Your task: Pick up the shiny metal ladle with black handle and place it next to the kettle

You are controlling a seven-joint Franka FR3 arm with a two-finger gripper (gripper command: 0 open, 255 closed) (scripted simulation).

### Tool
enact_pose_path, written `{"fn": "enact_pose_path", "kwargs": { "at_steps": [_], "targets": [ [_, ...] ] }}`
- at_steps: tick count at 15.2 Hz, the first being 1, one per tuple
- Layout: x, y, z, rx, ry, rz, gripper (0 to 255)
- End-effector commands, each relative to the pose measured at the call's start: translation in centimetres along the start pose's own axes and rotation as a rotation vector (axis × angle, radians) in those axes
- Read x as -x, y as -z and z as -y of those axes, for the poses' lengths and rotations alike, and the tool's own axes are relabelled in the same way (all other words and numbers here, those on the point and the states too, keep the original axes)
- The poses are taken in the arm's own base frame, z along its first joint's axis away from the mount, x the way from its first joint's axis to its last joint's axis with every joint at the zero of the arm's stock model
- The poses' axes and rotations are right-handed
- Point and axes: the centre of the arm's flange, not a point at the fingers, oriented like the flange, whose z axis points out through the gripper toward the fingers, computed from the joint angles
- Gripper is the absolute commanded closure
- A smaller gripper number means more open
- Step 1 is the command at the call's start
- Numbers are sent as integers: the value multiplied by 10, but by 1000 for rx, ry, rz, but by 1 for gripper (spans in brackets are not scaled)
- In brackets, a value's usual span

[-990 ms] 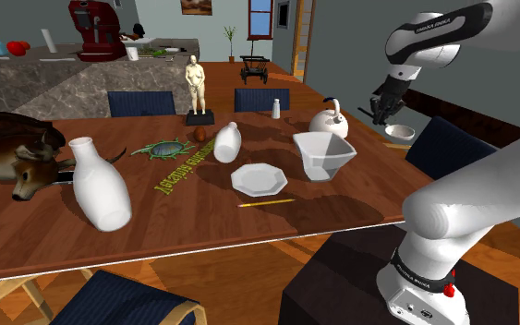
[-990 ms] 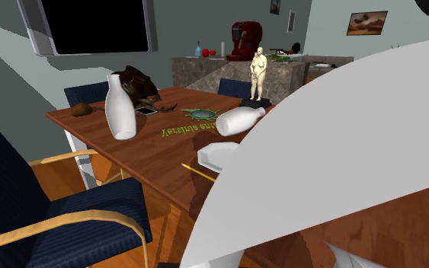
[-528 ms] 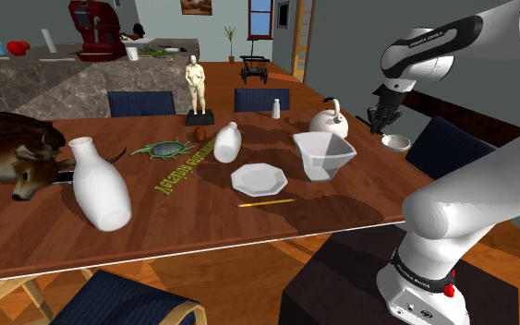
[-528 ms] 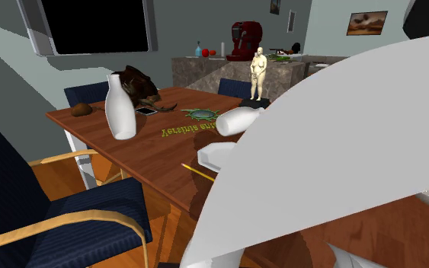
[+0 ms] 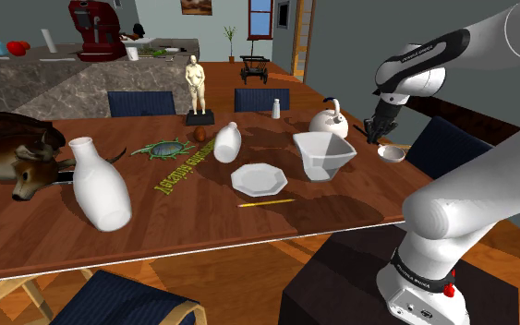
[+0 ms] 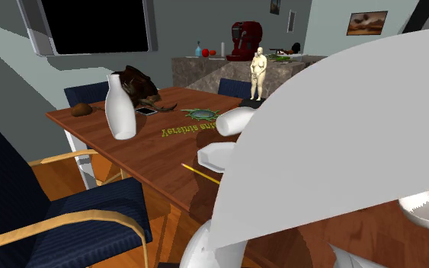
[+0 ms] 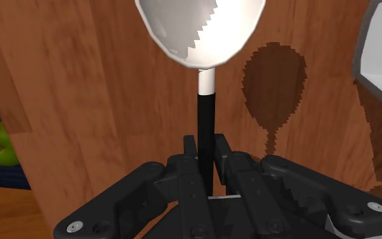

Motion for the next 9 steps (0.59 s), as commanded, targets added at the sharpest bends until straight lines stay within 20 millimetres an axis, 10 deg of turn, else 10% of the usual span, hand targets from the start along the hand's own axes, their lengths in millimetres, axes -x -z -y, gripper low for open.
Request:
{"fn": "enact_pose_path", "kwargs": {
  "at_steps": [1, 9],
  "targets": [
    [2, -10, -2, 0, 0, -1, 255],
    [6, -51, -5, 0, 0, -1, 255]
  ]
}}
